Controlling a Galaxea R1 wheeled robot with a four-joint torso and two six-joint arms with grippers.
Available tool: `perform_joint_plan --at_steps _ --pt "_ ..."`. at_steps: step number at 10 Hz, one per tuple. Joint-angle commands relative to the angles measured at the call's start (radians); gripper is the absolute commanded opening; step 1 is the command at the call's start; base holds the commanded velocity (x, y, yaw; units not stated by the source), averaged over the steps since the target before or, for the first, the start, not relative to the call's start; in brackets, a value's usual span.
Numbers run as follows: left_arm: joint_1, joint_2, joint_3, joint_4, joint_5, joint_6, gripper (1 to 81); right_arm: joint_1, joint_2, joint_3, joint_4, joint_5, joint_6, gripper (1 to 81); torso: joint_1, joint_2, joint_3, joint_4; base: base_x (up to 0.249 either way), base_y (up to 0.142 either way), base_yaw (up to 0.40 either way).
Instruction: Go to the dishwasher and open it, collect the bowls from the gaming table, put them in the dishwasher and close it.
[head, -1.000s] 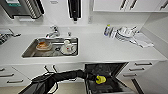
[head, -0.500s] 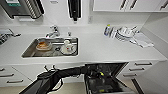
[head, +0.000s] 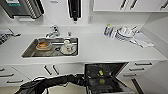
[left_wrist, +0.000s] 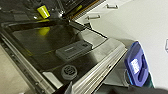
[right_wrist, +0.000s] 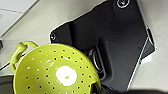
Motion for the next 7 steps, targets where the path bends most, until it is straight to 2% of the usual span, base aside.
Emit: perform_joint_plan --at_steps 1,2,3,5,7 --pt "0.028 -0.258 0.240 0.041 0.053 0.023 81.1 0.053 -0.202 0.265 -0.013 -0.062 -0.006 1.0 0.000 0.000 0.000 0.000 0.000 0.000 0.000" --pt "0.065 -0.324 0.293 0.046 0.048 0.023 81.1 0.071 -0.256 0.332 -0.008 -0.062 -0.001 1.0 0.000 0.000 0.000 0.000 0.000 0.000 0.000" --pt "0.097 -0.362 0.297 0.043 0.047 0.023 81.1 0.094 -0.283 0.362 -0.002 -0.067 0.001 1.0 0.000 0.000 0.000 0.000 0.000 0.000 0.000" --pt "0.198 -0.403 0.297 0.040 0.042 0.023 81.1 0.134 -0.368 0.466 0.005 -0.062 0.002 1.0 0.000 0.000 0.000 0.000 0.000 0.000 0.000" --pt "0.357 -0.404 0.273 0.044 -0.042 0.033 81.1 0.201 -0.434 0.550 0.071 -0.061 0.004 1.0 0.000 0.000 0.000 0.000 0.000 0.000 0.000"
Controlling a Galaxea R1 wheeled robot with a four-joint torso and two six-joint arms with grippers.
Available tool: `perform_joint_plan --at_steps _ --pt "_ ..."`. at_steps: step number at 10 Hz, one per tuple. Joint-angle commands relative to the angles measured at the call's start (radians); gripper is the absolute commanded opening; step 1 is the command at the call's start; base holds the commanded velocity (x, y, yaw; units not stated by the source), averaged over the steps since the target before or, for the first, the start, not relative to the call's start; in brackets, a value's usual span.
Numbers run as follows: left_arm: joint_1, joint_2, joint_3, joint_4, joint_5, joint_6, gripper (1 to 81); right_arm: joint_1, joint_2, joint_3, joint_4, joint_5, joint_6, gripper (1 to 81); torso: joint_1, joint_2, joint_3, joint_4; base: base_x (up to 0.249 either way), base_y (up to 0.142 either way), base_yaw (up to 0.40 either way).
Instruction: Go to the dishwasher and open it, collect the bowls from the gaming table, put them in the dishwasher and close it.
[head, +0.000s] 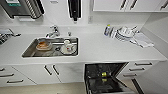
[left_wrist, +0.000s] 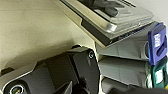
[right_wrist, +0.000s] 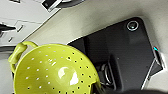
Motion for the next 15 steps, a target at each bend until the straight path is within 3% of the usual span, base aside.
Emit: perform_joint_plan --at_steps 1,2,4,6,9,11,13,15 --pt "0.152 -0.041 0.039 0.000 -0.057 0.027 81.1 0.141 -0.128 0.146 0.100 -0.048 0.002 1.0 0.000 0.000 0.000 0.000 0.000 0.000 0.000" --pt "0.242 -0.027 0.008 0.003 -0.083 0.027 81.1 0.183 -0.125 0.152 0.112 -0.048 0.002 1.0 0.000 0.000 0.000 0.000 0.000 0.000 0.000" --pt "0.419 0.042 -0.122 0.062 -0.201 0.034 81.1 0.272 -0.119 0.173 0.150 -0.049 0.002 1.0 0.000 0.000 0.000 0.000 0.000 0.000 0.000" --pt "0.526 0.108 -0.211 0.088 -0.226 0.037 81.1 0.362 -0.090 0.124 0.243 -0.061 0.002 1.0 0.000 0.000 0.000 0.000 0.000 0.000 0.000" --pt "0.611 0.177 -0.302 0.125 -0.238 0.038 81.1 0.450 -0.051 0.049 0.324 -0.069 0.003 1.0 0.000 0.000 0.000 0.000 0.000 0.000 0.000" --pt "0.650 0.218 -0.383 0.120 -0.238 0.037 81.1 0.502 -0.047 0.034 0.380 -0.097 0.003 1.0 0.000 0.000 0.000 0.000 0.000 0.000 0.000" --pt "0.689 0.266 -0.437 0.114 -0.237 0.037 81.1 0.558 -0.024 0.011 0.464 -0.098 0.003 1.0 0.000 0.000 0.000 0.000 0.000 0.000 0.000" --pt "0.713 0.324 -0.487 0.114 -0.234 0.037 81.1 0.634 0.030 -0.053 0.564 -0.146 0.010 1.0 0.000 0.000 0.000 0.000 0.000 0.000 0.000"
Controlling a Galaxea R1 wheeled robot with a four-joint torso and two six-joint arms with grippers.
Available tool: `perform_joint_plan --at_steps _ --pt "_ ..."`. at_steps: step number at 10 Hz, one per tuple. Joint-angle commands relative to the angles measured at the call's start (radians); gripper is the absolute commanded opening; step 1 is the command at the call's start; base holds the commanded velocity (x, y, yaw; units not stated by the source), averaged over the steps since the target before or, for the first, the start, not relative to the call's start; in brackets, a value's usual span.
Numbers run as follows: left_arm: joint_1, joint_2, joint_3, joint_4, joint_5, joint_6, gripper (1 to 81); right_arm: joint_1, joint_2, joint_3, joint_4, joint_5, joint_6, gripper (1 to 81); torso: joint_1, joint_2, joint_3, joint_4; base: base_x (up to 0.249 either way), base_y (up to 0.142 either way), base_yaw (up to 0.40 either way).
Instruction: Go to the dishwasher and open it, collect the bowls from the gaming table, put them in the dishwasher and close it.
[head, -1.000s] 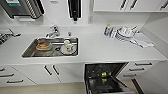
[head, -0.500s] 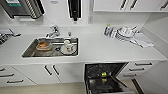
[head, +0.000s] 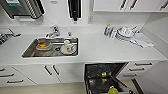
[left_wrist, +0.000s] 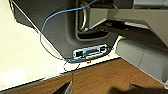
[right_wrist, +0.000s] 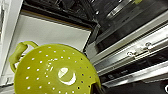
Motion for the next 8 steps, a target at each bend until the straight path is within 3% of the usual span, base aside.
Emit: perform_joint_plan --at_steps 1,4,8 --pt "0.054 0.052 -0.034 0.009 0.100 0.003 81.1 0.178 0.011 -0.064 0.115 -0.111 0.006 1.0 0.000 0.000 0.000 0.000 0.000 0.000 0.000" --pt "0.074 0.071 -0.038 0.014 0.101 0.003 81.1 0.267 0.120 -0.205 0.163 -0.194 0.006 1.0 0.000 0.000 0.000 0.000 0.000 0.000 0.000" --pt "0.102 0.095 -0.067 0.015 0.101 0.005 81.1 0.338 0.246 -0.388 0.175 -0.231 0.026 1.0 0.000 0.000 0.000 0.000 0.000 0.000 0.000"
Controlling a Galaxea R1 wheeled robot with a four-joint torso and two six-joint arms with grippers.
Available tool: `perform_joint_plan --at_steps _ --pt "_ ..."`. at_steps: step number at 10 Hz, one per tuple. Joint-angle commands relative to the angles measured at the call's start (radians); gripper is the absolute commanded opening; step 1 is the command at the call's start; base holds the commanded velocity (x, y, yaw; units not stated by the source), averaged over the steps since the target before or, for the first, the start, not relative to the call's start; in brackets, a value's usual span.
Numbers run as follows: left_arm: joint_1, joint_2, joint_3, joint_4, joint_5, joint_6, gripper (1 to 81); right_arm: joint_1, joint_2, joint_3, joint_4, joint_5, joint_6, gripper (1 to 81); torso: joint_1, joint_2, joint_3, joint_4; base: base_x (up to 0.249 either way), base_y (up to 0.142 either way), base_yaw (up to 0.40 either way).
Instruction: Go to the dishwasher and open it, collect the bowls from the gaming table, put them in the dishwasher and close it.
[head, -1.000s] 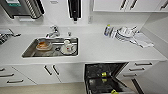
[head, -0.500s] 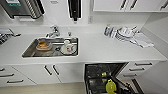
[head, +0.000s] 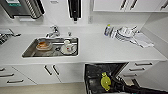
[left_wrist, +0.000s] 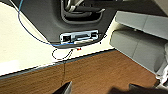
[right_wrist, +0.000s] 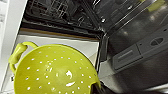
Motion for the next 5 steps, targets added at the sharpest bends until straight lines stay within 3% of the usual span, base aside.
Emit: perform_joint_plan --at_steps 1,2,3,5 --pt "0.035 0.005 0.010 0.005 0.097 0.005 81.1 0.174 0.022 -0.104 0.034 -0.104 0.030 1.0 0.000 0.000 0.000 0.000 0.000 0.000 0.000" --pt "0.035 0.007 0.005 0.006 0.095 0.005 81.1 0.189 0.016 -0.108 0.034 -0.122 0.030 1.0 0.000 0.000 0.000 0.000 0.000 0.000 0.000" --pt "0.035 0.013 0.002 0.009 0.095 0.005 81.1 0.205 0.007 -0.110 0.036 -0.150 0.032 81.1 0.000 0.000 0.000 0.000 0.000 0.000 0.000" --pt "0.035 0.033 -0.024 0.009 0.089 0.005 81.1 0.215 -0.047 -0.114 0.036 -0.264 0.058 81.1 0.000 0.000 0.000 0.000 0.000 0.000 0.000"
